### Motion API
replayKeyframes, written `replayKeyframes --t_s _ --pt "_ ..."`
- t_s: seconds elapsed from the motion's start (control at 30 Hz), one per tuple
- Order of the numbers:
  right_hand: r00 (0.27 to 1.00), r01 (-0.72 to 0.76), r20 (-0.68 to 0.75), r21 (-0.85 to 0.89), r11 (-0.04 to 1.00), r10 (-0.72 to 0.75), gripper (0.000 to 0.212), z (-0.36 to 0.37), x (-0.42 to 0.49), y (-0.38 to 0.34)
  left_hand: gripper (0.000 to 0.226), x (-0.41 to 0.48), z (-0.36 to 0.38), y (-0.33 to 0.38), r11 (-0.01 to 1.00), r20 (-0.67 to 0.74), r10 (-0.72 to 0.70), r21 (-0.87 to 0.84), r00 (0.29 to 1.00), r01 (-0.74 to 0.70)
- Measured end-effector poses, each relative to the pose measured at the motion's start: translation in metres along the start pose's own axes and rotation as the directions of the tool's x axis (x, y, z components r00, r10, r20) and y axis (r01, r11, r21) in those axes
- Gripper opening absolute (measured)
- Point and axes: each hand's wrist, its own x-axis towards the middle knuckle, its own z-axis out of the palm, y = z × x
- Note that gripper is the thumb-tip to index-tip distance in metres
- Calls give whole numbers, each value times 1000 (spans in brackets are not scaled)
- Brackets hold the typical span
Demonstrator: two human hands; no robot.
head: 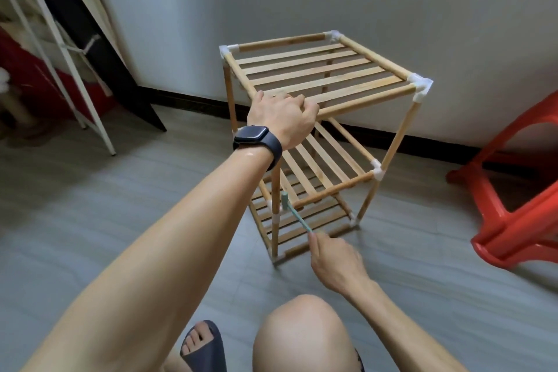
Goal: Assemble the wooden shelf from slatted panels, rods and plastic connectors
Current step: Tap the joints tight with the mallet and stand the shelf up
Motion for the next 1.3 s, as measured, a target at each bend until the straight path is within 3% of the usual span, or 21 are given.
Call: replayKeyframes --t_s 0.07,0.1,0.2,0.23,0.43,0.63,0.73,0.9,0.97,1.03,1.1,1.17,1.2,1.27,1.3 --pt "974 118 -211 191 975 -77 42 3 -1 1 59 -1 1 -1 1000 -33 21 -1 999 -21" --pt "971 130 -220 166 977 -92 43 3 -1 1 58 -1 2 -3 1000 -42 20 0 999 -20" --pt "998 -7 57 -104 995 13 50 4 0 1 56 -1 2 -5 1000 -53 30 -4 998 -30" --pt "995 -34 84 -135 990 45 50 2 0 3 56 -1 2 -6 999 -48 39 -12 998 -39" --pt "997 -77 0 66 995 77 45 -27 -1 23 61 -9 -23 -59 995 29 84 -62 996 -82" --pt "983 -139 -111 64 988 145 43 -42 -17 55 63 -14 -46 -95 983 -66 36 181 997 -23" --pt "980 -161 -109 39 986 164 44 -46 -27 62 57 -14 -40 -65 991 -8 8 133 1000 -7" --pt "972 -205 -123 -19 979 201 43 -49 -36 67 44 -11 -17 34 989 109 146 -55 983 -141" --pt "978 -152 -145 13 988 152 44 -54 -38 64 41 -5 -9 51 992 63 125 -23 990 -124" --pt "970 7 -242 153 988 30 46 -59 -39 57 48 1 -3 54 998 37 64 -9 997 -63" --pt "903 201 -422 251 947 -80 41 -54 -41 53 49 3 2 52 999 23 40 4 999 -40" --pt "861 231 -502 253 940 -76 35 -43 -42 55 49 3 4 51 999 3 31 10 1000 -31" --pt "889 168 -456 225 960 -49 37 -37 -40 56 50 3 4 50 1000 -3 25 13 1000 -24" --pt "982 -115 -150 11 993 115 43 -27 -38 60 51 4 5 50 1000 2 6 18 1000 -6" --pt "980 -191 -65 -71 979 187 44 -24 -37 63 51 4 6 51 1000 4 6 19 1000 -6"
